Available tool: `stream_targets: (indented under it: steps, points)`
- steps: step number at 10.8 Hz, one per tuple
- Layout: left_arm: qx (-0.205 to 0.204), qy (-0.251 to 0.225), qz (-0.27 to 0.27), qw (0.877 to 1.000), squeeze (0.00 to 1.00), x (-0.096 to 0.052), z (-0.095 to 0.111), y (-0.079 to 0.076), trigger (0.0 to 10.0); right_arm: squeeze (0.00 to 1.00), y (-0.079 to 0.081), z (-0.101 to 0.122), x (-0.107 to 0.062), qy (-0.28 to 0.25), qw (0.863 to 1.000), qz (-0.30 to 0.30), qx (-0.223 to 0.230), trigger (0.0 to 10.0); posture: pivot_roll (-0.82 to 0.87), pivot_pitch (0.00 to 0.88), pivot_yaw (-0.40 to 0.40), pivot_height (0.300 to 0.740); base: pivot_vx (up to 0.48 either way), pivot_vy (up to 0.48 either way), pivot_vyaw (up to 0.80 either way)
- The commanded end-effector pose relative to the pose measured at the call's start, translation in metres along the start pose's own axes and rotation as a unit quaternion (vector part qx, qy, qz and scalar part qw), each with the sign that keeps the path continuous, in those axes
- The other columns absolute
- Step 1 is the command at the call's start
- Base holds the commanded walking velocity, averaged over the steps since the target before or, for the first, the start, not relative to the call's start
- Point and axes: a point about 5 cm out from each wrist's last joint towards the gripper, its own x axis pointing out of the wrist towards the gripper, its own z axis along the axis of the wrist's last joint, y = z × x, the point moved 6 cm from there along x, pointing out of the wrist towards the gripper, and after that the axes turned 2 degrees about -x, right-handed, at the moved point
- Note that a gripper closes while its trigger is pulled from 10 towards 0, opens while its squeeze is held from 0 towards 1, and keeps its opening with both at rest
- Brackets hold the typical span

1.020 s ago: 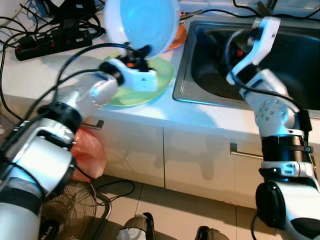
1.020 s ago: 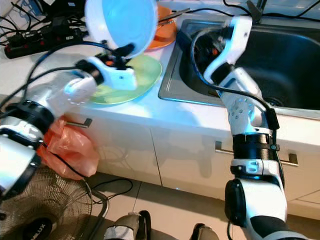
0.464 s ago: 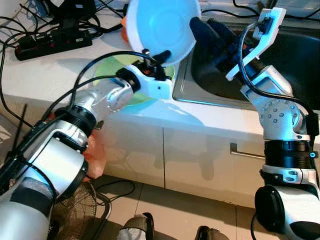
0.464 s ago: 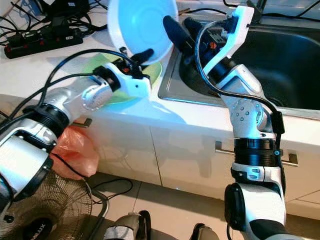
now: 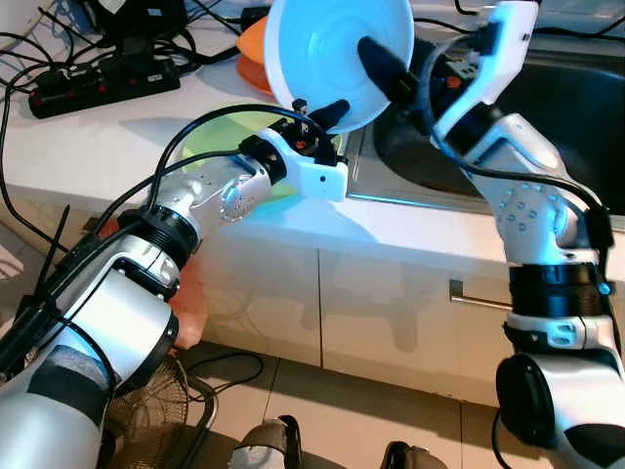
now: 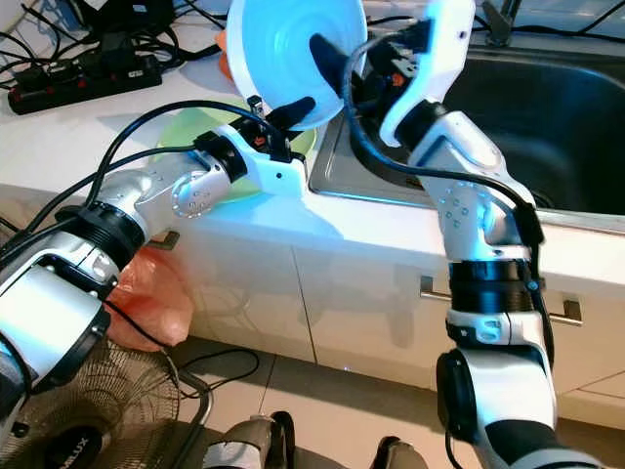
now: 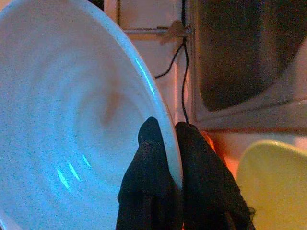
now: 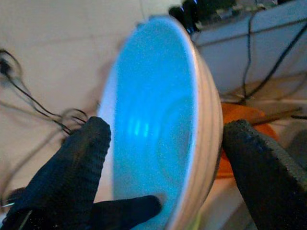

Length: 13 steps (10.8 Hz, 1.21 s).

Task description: Kitchen organization

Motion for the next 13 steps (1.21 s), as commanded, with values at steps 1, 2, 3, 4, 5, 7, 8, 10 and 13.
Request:
stream_targets:
  steps: [1, 2, 3, 4, 5, 7, 8, 10, 13]
  points:
    - [0.013, -0.024, 0.021, 0.999, 0.00, 0.006, 0.012, 0.010, 0.0, 0.00, 0.004, 0.005, 0.010, 0.002, 1.000, -0.006, -0.020, 10.0, 0.13, 0.124, 0.063, 0.740, 0.000, 0.000, 0.00]
    - [0.014, -0.024, 0.020, 0.999, 0.00, 0.006, 0.012, 0.008, 0.0, 0.00, -0.002, 0.004, 0.014, 0.011, 0.999, -0.022, -0.020, 10.0, 0.13, 0.122, 0.063, 0.740, 0.000, 0.000, 0.00]
    - [0.019, -0.023, 0.017, 0.999, 0.00, 0.005, 0.012, 0.005, 0.0, 0.00, -0.012, 0.001, 0.019, 0.034, 0.998, -0.054, -0.013, 10.0, 0.13, 0.122, 0.062, 0.740, 0.000, 0.000, 0.00]
    - [0.021, -0.023, 0.018, 0.999, 0.00, 0.005, 0.012, 0.004, 0.1, 0.00, -0.016, 0.001, 0.020, 0.042, 0.997, -0.064, 0.001, 10.0, 0.13, 0.124, 0.059, 0.740, 0.000, 0.000, 0.00]
    - [0.027, -0.016, 0.022, 0.999, 0.00, 0.003, 0.009, 0.004, 0.0, 0.00, -0.024, 0.002, 0.022, 0.052, 0.995, -0.089, 0.014, 10.0, 0.13, 0.125, 0.058, 0.740, 0.000, 0.000, 0.00]
    - [0.034, -0.004, 0.024, 0.999, 0.00, 0.000, 0.003, 0.003, 0.2, 0.00, -0.034, -0.002, 0.021, 0.066, 0.991, -0.113, 0.028, 8.9, 0.13, 0.128, 0.055, 0.740, 0.000, 0.000, 0.00]
    - [0.035, -0.003, 0.024, 0.999, 0.00, 0.000, 0.002, 0.002, 0.2, 0.00, -0.037, -0.003, 0.020, 0.071, 0.990, -0.121, 0.031, 1.3, 0.13, 0.129, 0.055, 0.740, 0.000, 0.000, 0.00]
    - [0.036, 0.003, 0.019, 0.999, 0.00, -0.004, -0.002, -0.002, 0.0, 0.00, -0.041, -0.002, 0.019, 0.083, 0.988, -0.132, 0.023, 0.0, 0.13, 0.129, 0.055, 0.740, 0.000, 0.000, 0.00]
    - [0.046, 0.006, 0.011, 0.999, 0.00, -0.005, -0.004, -0.005, 0.0, 0.00, -0.044, 0.004, 0.019, 0.088, 0.986, -0.138, -0.016, 0.0, 0.12, 0.125, 0.052, 0.740, 0.000, 0.000, 0.00]
